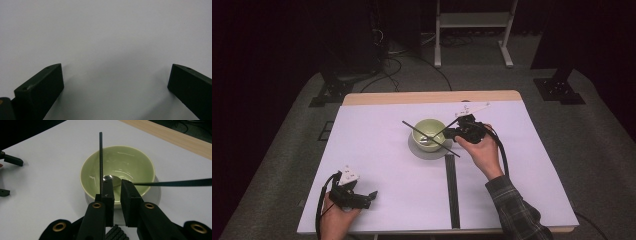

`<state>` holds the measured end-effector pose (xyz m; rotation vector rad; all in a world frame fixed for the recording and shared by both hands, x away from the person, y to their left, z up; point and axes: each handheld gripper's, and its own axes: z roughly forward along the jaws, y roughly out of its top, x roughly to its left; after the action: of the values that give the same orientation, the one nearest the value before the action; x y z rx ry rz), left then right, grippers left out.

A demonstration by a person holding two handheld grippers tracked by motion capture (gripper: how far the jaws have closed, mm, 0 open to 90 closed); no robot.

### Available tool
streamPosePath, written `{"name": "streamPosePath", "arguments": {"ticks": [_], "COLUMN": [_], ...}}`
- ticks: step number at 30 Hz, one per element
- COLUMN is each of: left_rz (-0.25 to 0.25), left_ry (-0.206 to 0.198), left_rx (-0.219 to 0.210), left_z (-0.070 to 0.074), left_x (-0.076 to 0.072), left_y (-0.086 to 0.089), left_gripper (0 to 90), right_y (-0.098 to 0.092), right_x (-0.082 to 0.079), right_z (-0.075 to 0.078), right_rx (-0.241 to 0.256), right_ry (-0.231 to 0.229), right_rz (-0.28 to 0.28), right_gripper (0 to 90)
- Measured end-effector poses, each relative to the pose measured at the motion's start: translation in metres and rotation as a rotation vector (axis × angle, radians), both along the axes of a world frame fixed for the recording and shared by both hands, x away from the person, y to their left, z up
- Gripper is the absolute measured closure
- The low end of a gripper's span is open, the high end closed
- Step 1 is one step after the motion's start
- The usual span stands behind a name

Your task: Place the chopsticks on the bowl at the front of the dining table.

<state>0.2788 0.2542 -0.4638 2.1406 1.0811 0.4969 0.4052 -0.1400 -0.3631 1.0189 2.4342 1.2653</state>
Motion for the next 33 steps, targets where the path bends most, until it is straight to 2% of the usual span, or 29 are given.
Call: {"name": "streamPosePath", "arguments": {"ticks": [26,33], "left_rz": [0.001,0.002], "left_ry": [0.004,0.003], "left_rx": [-0.002,-0.003], "left_z": [0.000,0.000], "left_x": [0.000,0.000], "left_y": [0.000,0.000], "left_gripper": [0.0,0.0], "right_y": [-0.062,-0.076], "right_x": [-0.032,-0.043], "right_z": [-0.013,-0.020], "right_rx": [-0.010,-0.009], "right_ry": [-0.012,-0.013], "right_rz": [-0.089,-0.107], "right_gripper": [79.2,77.6]}}
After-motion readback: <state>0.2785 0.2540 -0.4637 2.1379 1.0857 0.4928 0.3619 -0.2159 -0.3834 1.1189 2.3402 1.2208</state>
